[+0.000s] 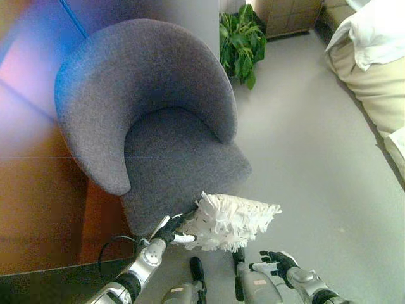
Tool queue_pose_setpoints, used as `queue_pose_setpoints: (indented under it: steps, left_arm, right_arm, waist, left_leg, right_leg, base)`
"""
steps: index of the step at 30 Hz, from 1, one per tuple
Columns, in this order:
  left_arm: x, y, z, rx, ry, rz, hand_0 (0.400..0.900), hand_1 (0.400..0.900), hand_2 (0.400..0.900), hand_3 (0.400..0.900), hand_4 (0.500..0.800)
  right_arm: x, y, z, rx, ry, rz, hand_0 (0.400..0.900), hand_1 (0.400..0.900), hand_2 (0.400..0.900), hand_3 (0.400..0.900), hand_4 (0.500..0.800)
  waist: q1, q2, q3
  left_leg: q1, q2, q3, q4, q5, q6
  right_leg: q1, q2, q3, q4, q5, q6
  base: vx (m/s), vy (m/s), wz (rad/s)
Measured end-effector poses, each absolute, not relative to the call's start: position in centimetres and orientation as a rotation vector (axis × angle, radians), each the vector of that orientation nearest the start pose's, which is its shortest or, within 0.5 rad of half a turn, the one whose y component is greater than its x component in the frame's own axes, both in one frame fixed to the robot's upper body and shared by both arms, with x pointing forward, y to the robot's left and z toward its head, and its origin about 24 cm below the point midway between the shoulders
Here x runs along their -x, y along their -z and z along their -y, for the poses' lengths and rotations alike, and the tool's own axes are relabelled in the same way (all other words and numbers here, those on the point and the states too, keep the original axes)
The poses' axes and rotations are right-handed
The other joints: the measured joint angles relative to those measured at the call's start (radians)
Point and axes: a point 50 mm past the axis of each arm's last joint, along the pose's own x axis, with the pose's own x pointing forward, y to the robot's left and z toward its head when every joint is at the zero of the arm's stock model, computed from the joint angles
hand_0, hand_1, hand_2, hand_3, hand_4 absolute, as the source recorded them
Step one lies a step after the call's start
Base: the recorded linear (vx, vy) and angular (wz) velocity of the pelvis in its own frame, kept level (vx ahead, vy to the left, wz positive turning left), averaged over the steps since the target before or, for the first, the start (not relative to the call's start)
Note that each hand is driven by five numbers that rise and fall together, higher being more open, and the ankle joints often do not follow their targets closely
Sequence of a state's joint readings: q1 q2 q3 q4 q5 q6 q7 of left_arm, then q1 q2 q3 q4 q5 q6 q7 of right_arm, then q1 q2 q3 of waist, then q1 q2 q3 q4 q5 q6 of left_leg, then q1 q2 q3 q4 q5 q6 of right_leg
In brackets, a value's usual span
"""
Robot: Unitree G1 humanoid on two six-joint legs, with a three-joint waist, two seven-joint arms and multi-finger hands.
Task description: Pick up the pillow and put it on the sofa.
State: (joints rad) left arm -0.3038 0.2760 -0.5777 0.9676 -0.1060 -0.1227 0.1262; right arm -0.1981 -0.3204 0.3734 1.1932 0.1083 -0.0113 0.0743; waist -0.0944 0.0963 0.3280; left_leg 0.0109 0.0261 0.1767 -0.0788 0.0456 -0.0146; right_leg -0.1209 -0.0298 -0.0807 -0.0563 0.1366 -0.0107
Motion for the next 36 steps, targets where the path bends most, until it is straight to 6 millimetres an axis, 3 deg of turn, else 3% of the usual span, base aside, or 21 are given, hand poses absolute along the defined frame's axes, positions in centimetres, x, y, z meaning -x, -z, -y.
queue_pose_setpoints:
  steps: [9,19,32,36]
  left_arm:
    - [-28.3,6.0,-15.7,-0.534,0.215,-0.459,0.9,0.9,0.9,0.9,0.8]
    - [-31.6,2.9,-15.5,-0.556,0.147,-0.356,0.9,0.9,0.9,0.9,0.8]
    - [-34.7,-0.6,-15.3,-0.587,0.087,-0.255,0.9,0.9,0.9,0.9,0.8]
    - [-35.3,-1.3,-15.5,-0.598,0.069,-0.245,0.9,0.9,0.9,0.9,0.8]
  right_arm:
    - [-21.7,11.1,22.8,0.472,-0.171,-0.915,0.9,0.9,0.9,0.9,0.8]
    - [-25.9,8.6,21.4,0.487,-0.16,-0.786,0.9,0.9,0.9,0.9,0.8]
    - [-28.3,6.7,20.2,0.469,-0.139,-0.701,0.9,0.9,0.9,0.9,0.8]
    - [-29.2,6.0,19.2,0.491,-0.165,-0.657,0.9,0.9,0.9,0.9,0.8]
  waist:
    - [-0.017,-0.001,0.107]
    - [-0.039,-0.017,0.159]
    - [-0.044,-0.033,0.18]
    - [-0.065,-0.047,0.187]
  left_leg:
    - [-0.068,-0.002,0.022,0.022,0.001,0.001]
    - [-0.157,-0.007,0.04,0.049,0.006,0.005]
    - [-0.279,-0.014,0.049,0.067,0.015,0.01]
    - [-0.316,-0.016,0.049,0.07,0.018,0.013]
  right_leg:
    - [-0.083,-0.001,0.025,0.031,0.009,-0.006]
    - [-0.187,-0.007,0.041,0.08,0.011,-0.008]
    - [-0.313,-0.016,0.047,0.103,0.024,-0.007]
    - [-0.349,-0.02,0.047,0.105,0.029,-0.008]
  base:
    - [-0.06,-0.019,-0.05]
    - [-0.06,-0.027,-0.02]
    - [-0.04,-0.027,-0.01]
    - [-0.01,-0.008,0.0]
